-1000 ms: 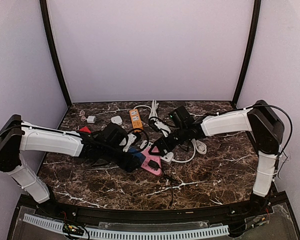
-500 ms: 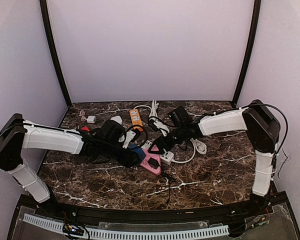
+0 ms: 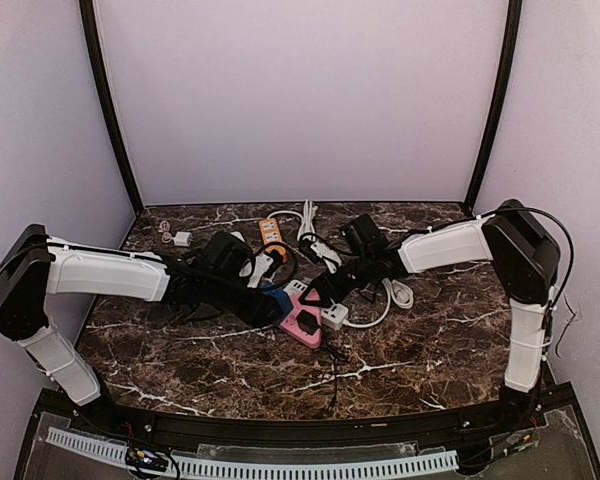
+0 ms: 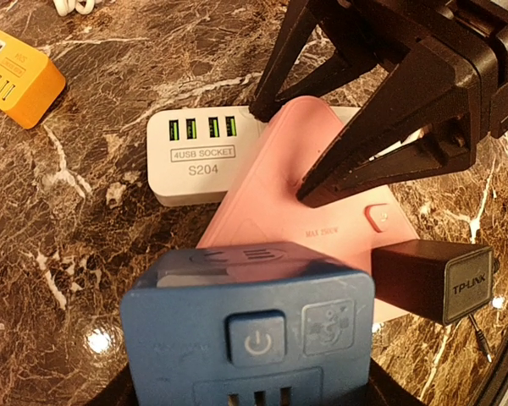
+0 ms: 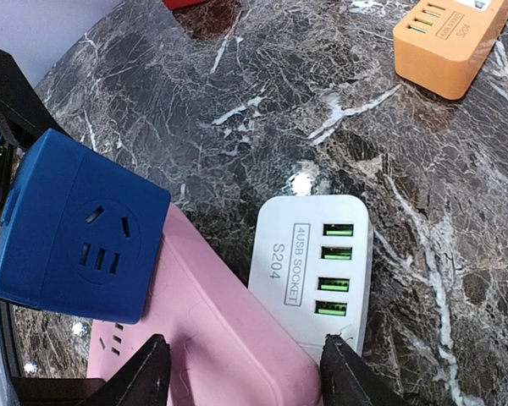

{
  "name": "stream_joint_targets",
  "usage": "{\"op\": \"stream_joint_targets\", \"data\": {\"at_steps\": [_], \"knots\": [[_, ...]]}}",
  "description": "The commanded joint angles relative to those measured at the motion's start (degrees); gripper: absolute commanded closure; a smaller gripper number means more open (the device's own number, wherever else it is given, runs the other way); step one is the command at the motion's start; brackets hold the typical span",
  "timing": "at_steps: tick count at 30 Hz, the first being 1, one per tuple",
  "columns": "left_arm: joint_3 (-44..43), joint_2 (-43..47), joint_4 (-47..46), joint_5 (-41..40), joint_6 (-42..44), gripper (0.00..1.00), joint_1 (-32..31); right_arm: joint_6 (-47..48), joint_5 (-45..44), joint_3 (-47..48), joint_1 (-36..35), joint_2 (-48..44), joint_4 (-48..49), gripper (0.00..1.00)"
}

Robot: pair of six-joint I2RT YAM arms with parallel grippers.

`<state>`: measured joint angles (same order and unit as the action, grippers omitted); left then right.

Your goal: Pull the plug off the socket

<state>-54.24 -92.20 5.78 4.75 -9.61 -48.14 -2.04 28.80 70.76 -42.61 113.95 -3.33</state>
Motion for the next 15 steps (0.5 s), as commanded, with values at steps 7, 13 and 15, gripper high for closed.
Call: {"op": "stream_joint_targets", "data": {"at_steps": [7, 13, 15], "knots": [[-3.0, 1.87, -2.64, 0.11, 0.32, 0.61, 0.22, 0.56, -0.67, -3.17, -0.81, 5.18, -6.42, 0.45], [-8.89, -1.2, 2.14, 2.99, -2.55, 0.64, 0.43, 1.11, -1.75, -3.17, -0.81, 5.16, -6.59, 0.48], [-10.11, -1.75, 2.98, 4.04, -3.61, 0.65, 0.62, 1.21, -1.94, -3.25, -0.8, 5.23, -6.76, 0.49]]}}
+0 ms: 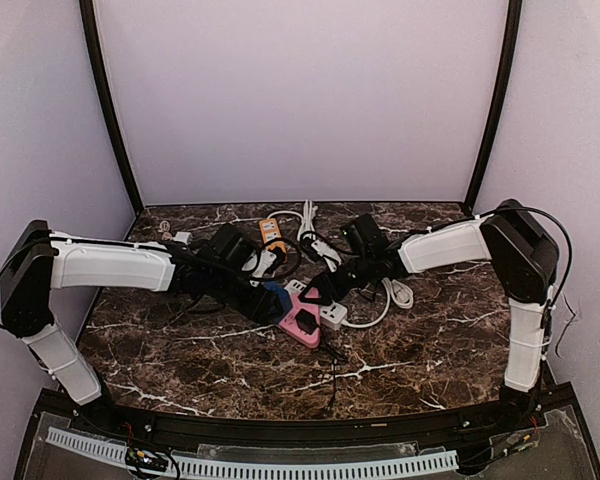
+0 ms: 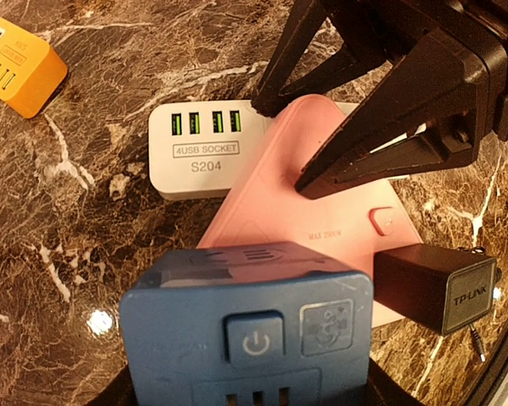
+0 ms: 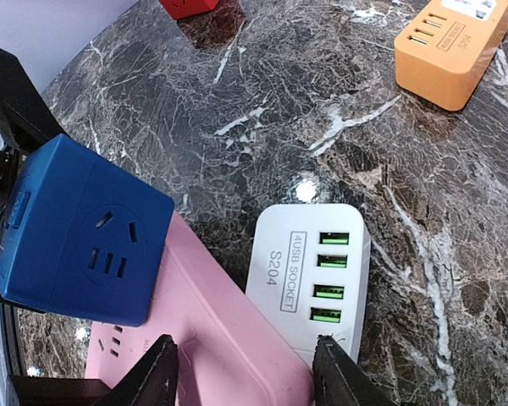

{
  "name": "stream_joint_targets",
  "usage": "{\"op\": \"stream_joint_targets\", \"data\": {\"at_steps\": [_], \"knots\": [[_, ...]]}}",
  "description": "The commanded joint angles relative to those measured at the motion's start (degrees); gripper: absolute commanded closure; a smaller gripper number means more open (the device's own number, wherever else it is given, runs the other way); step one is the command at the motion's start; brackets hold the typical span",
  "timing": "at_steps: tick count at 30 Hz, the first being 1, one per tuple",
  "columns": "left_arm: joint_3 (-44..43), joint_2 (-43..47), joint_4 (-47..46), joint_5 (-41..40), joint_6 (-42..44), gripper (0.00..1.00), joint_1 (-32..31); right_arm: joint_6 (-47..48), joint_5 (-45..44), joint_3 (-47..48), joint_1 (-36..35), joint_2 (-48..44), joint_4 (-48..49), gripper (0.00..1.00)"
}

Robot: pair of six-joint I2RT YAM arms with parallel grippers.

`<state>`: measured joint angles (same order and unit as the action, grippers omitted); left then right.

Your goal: Pull the plug off the socket

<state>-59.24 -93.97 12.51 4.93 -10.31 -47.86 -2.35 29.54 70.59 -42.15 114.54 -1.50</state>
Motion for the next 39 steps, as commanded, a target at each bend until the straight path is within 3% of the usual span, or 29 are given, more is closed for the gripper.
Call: {"op": "stream_joint_targets", "data": {"at_steps": [1, 8, 12, 17, 23, 27, 32, 36, 39], "knots": [[-5.62, -0.07, -3.53, 4.59, -3.48, 0.65, 0.44, 1.55, -2.85, -3.08, -1.27, 4.55, -8.61, 0.49], [-5.31, 1.82, -4.08, 3.51, 1.86, 0.7, -0.76, 1.73, -3.0, -3.17, -1.26, 4.9, -8.53, 0.51], [-6.04, 1.9, -2.05, -3.57, 7.77, 0.7, -2.83, 1.77, -3.11, -2.92, -1.27, 5.03, -8.61, 0.52], [-9.92, -0.88, 1.8, -1.79, 3.21, 0.71, -1.55, 1.83, -3.32, -2.9, -1.26, 4.97, -8.7, 0.53], [-8.27, -0.19, -3.1, 7.3, -5.02, 0.74, 2.37, 1.94, -3.76, -3.23, -1.27, 4.98, -8.7, 0.55], [-7.68, 0.93, -3.5, 6.86, -0.54, 0.74, 1.58, 1.95, -3.87, -3.13, -1.27, 5.07, -8.76, 0.55], [-8.64, 0.3, 0.43, -3.38, 9.16, 0.75, -2.86, 2.0, -3.76, -2.89, -1.27, 5.25, -8.79, 0.56], [-8.43, -0.07, 0.25, -3.52, 6.86, 0.75, -2.6, 1.98, -3.83, -2.95, -1.27, 5.25, -8.87, 0.56], [-8.73, -0.09, -0.98, 2.11, 2.15, 0.75, -0.35, 1.91, -4.13, -3.04, -1.27, 5.24, -9.0, 0.57]]}}
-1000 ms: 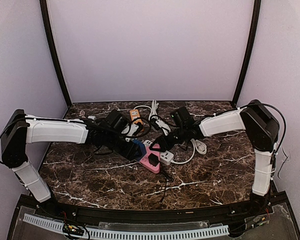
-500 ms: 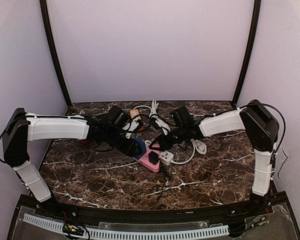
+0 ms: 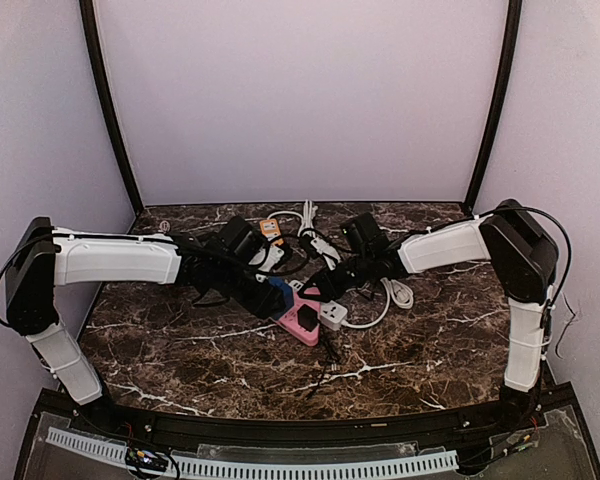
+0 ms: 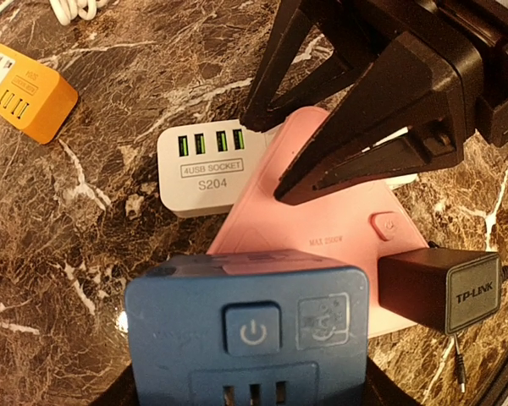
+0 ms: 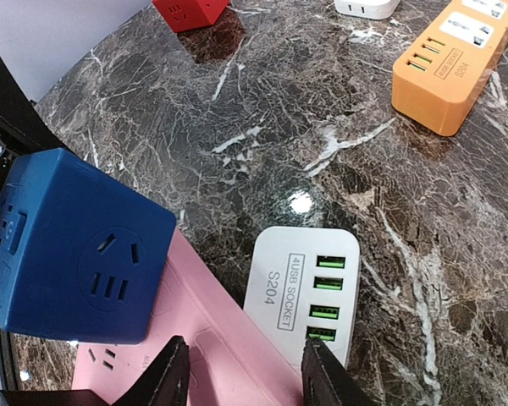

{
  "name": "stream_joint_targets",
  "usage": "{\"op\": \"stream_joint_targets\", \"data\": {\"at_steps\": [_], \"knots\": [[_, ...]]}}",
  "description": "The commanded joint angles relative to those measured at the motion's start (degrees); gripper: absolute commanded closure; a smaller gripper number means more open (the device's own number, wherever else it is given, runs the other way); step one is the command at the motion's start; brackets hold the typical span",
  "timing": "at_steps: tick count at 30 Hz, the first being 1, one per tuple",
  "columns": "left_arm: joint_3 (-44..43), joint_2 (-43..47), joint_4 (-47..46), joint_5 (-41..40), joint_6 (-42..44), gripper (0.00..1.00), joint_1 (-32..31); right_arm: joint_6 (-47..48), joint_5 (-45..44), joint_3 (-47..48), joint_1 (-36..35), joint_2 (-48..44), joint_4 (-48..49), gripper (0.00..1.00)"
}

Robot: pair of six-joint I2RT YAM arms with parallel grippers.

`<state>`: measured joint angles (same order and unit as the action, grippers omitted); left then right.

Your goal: Pull the plug off the socket

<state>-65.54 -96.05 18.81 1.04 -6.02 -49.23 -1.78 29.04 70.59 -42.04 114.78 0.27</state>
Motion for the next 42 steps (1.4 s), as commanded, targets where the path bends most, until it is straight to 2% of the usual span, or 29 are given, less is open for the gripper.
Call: {"op": "stream_joint_targets", "data": {"at_steps": [1, 4, 6, 11, 16, 22, 25, 32, 37, 39, 42], "knots": [[-2.37, 2.07, -7.77, 7.19, -4.59, 0.75, 1.49, 1.43, -3.7, -3.04, -1.38, 5.01, -10.8, 0.57], [-1.92, 2.43, -9.9, 11.46, -8.15, 0.76, 3.33, 1.47, -3.88, -3.17, -1.38, 5.01, -10.82, 0.57], [-1.88, 2.89, -10.0, 11.54, -8.22, 0.76, 3.38, 1.43, -3.97, -3.25, -1.42, 4.93, -10.9, 0.58], [-1.43, 3.77, -8.25, 5.02, -0.03, 0.77, 0.88, 1.41, -3.9, -3.01, -1.38, 5.19, -10.82, 0.58], [-1.04, 3.79, -8.59, 2.41, 0.58, 0.78, 0.28, 1.42, -4.12, -2.95, -1.42, 5.43, -10.82, 0.58], [-1.02, 4.01, -13.11, 13.27, -10.25, 0.79, 4.07, 1.43, -4.67, -3.25, -1.38, 5.36, -11.07, 0.59], [-1.6, 3.95, -12.84, 14.29, -10.05, 0.79, 4.29, 1.41, -4.77, -3.26, -1.38, 5.37, -11.17, 0.59], [-2.62, 4.65, -7.83, 4.1, 2.83, 0.79, 0.36, 1.4, -4.56, -3.06, -1.38, 6.07, -11.17, 0.6], [-2.86, 4.83, -7.14, -0.16, 5.5, 0.79, -0.92, 3.04, -5.58, -2.85, -1.38, 6.63, -11.61, 0.6], [-3.07, 5.17, -7.74, 0.94, 3.64, 0.8, -0.72, 3.3, -6.2, -2.78, -1.38, 6.75, -11.93, 0.6], [-4.64, 4.49, -8.41, 7.41, -1.67, 0.8, 0.98, 3.53, -6.68, -2.93, -1.38, 6.84, -12.22, 0.6]]}}
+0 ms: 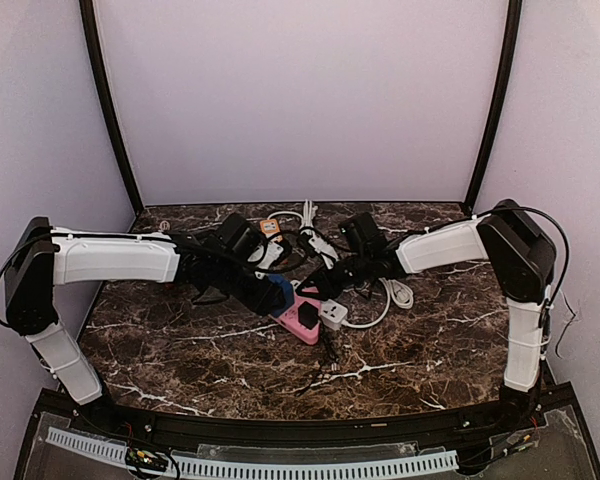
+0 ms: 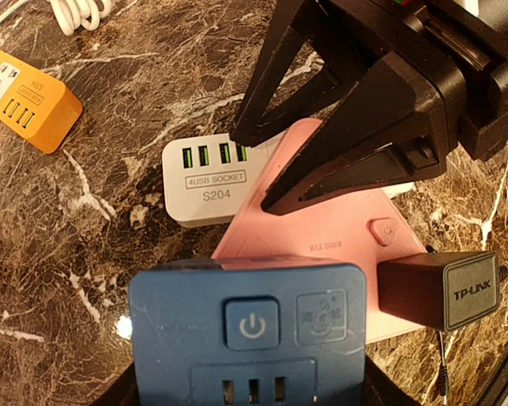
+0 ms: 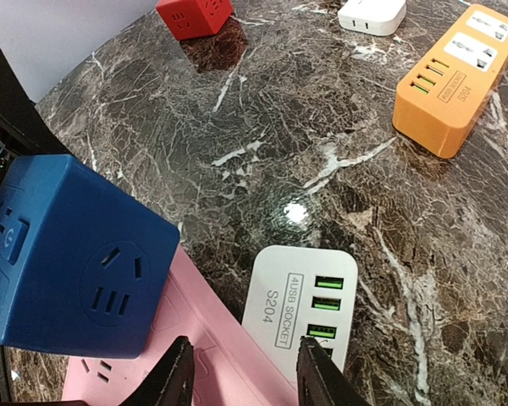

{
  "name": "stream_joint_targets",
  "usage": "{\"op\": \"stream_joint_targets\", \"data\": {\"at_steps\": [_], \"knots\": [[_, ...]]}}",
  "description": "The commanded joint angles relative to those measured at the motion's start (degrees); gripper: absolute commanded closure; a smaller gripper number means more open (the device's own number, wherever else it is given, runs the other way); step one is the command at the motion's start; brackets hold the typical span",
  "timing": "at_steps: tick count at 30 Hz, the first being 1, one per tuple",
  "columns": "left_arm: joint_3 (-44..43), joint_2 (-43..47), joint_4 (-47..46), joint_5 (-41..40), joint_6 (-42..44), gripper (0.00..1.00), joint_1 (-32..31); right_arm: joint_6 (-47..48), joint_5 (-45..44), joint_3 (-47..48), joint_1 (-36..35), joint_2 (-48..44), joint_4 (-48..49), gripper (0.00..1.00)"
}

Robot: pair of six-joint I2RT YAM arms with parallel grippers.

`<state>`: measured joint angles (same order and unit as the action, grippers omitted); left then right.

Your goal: Pull the plug off the socket

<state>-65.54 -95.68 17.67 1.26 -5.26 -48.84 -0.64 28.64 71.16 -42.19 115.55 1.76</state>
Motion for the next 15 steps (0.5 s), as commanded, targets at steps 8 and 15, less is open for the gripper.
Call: {"op": "stream_joint_targets", "data": {"at_steps": [8, 15], "knots": [[-5.86, 3.0, -4.65, -2.0, 3.63, 0.82, -2.65, 2.75, -6.43, -3.54, -1.22, 6.62, -13.8, 0.61], [-3.33, 3.04, -9.84, 10.06, -5.07, 0.82, 0.41, 2.87, -6.99, -4.12, -1.22, 6.7, -13.71, 0.61]]}}
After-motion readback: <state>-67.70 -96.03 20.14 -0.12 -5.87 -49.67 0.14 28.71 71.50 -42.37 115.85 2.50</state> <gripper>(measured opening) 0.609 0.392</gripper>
